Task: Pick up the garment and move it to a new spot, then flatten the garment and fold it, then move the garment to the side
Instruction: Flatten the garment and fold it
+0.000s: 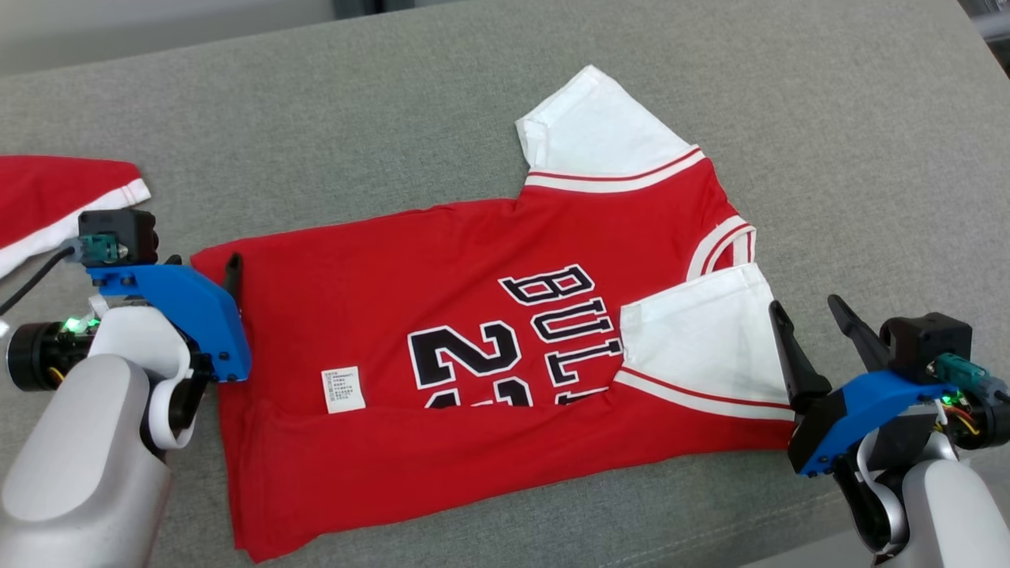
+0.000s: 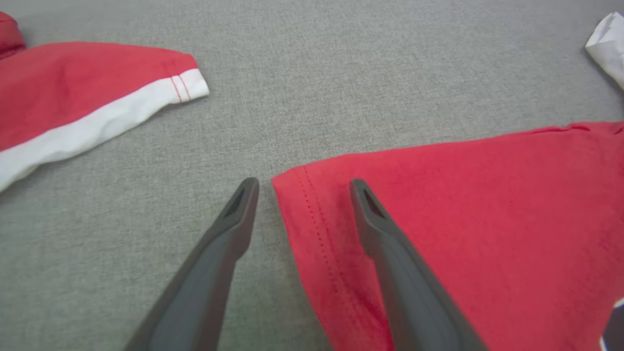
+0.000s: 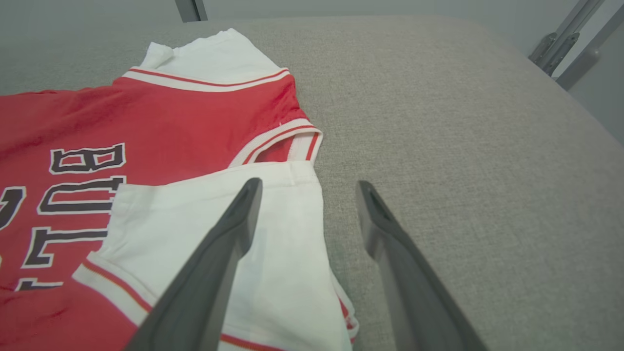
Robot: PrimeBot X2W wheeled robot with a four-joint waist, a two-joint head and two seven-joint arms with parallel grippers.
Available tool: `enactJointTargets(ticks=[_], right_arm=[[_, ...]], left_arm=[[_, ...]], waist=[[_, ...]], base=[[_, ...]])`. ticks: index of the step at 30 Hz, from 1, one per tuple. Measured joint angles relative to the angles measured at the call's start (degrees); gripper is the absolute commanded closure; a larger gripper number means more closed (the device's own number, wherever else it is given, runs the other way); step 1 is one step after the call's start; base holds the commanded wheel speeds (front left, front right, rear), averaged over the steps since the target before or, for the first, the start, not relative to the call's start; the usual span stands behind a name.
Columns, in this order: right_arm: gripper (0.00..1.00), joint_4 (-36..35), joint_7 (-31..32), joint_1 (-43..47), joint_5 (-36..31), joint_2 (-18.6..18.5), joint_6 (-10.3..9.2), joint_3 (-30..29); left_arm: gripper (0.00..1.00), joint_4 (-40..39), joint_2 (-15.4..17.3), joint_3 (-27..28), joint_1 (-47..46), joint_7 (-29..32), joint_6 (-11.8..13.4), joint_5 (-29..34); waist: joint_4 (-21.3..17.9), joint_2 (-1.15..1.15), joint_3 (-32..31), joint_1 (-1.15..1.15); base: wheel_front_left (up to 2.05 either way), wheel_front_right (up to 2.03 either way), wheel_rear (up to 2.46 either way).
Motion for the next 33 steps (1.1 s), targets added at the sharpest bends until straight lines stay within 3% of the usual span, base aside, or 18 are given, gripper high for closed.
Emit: enactJointTargets(ticks=[9,10,12,13,14,15,23,33], right_arm=[[0.00,1.20,-0.89,-1.71,0.38,-0.66,0.00,0.75],[0.00,1.37,-0.89,-1.92,0.41,-0.73,-0.01,0.79],[0.00,1.44,-0.88,-2.57,0.41,-0.98,0.00,1.27],[0.00,1.43,-0.85,-3.14,0.41,-1.21,-0.01,1.59],[0.00,1.40,-0.74,-3.83,0.40,-1.58,0.00,1.96],[0.00,1.33,-0.58,-4.61,0.37,-1.97,-0.01,2.40],[0.00,4.42,2.97,-17.33,-0.51,-5.63,-0.01,5.37],[0.00,21.05,8.10,-37.96,-1.78,-10.35,0.00,4.47]], left_arm=[[0.00,5.63,0.70,-2.49,-4.26,2.12,-1.89,1.59],[0.05,5.97,0.76,-2.83,-4.45,2.36,-2.20,1.70],[0.54,6.41,0.78,-3.13,-5.21,2.78,-2.61,1.76],[0.69,6.46,0.74,-3.24,-5.47,2.78,-2.69,1.75],[0.93,6.43,0.66,-3.34,-5.65,2.61,-2.83,1.75],[1.00,6.38,0.56,-3.34,-5.82,2.16,-2.86,1.68],[1.00,4.04,-1.41,-3.04,-7.16,-2.48,-3.00,1.15],[1.00,-3.24,-6.66,-5.92,-8.13,-8.47,-3.52,2.05]], waist=[[-0.99,0.00,2.20,-0.01],[-1.01,0.00,2.37,-0.01],[-0.99,0.00,2.71,-0.01],[-0.94,0.00,2.91,-0.02],[-0.85,0.00,3.10,-0.02],[-0.72,0.00,3.27,-0.01],[1.86,0.00,4.73,-0.01],[9.74,0.00,8.36,-0.01]], base=[[0.00,0.00,0.00],[0.00,0.00,0.00],[0.00,0.00,0.00],[0.00,0.00,0.00],[0.00,0.00,0.00],[0.00,0.00,0.00],[0.00,0.00,0.00],[0.00,0.00,0.00]])
